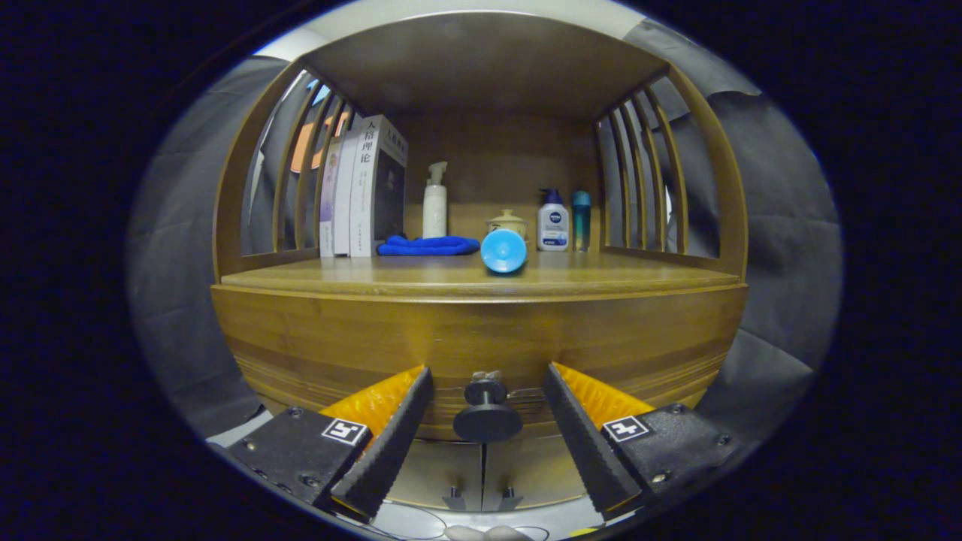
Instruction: Pull open the drawer, take out the items inside it, and place them on the countertop above the cabinet.
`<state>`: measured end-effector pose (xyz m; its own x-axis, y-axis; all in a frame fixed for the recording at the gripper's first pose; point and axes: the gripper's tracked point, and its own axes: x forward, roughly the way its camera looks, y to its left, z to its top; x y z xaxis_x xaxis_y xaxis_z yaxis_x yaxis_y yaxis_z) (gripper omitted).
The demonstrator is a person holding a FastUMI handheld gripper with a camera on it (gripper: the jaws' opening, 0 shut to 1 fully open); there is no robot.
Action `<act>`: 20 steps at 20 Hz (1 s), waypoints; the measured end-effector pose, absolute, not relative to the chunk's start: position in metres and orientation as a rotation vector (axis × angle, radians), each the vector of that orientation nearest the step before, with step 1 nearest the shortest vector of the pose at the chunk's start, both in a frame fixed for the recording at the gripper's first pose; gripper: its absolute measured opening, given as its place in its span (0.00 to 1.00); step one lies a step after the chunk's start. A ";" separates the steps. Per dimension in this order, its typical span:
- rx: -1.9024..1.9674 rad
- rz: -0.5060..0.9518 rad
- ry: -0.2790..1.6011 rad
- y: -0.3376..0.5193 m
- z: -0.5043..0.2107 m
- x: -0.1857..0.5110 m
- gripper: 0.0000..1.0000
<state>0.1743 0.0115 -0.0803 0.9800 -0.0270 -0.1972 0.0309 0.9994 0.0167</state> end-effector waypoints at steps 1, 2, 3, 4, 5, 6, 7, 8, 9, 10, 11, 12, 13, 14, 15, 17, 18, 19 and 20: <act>0.012 -0.042 0.214 0.007 -0.082 0.169 0.99; 0.006 -0.049 0.202 0.004 -0.077 0.162 1.00; -0.004 -0.045 0.185 0.002 -0.071 0.152 1.00; -0.012 -0.039 0.174 0.000 -0.066 0.138 0.99; -0.011 -0.027 0.163 -0.002 -0.058 0.123 0.99; -0.005 -0.017 0.165 -0.005 -0.053 0.106 0.99; 0.014 -0.006 0.166 -0.008 -0.046 0.087 0.99; 0.040 0.011 0.162 -0.008 -0.037 0.071 0.99; 0.062 0.021 0.155 -0.011 -0.029 0.056 0.99; 0.071 0.023 0.149 -0.016 -0.020 0.044 0.99; 0.070 0.027 0.134 -0.020 -0.009 0.036 0.99; 0.060 0.033 0.119 -0.022 0.000 0.027 0.99; 0.040 0.033 0.103 -0.026 0.008 0.021 0.99; 0.021 0.026 0.081 -0.030 0.012 0.016 0.99; 0.008 0.016 0.066 -0.034 0.015 0.014 0.99; -0.001 0.005 0.076 -0.036 0.009 0.013 0.99; 0.012 0.012 0.077 -0.034 0.009 0.013 0.99; 0.027 0.016 0.076 -0.033 0.009 0.014 0.99; 0.034 0.017 0.076 -0.033 0.010 0.016 0.99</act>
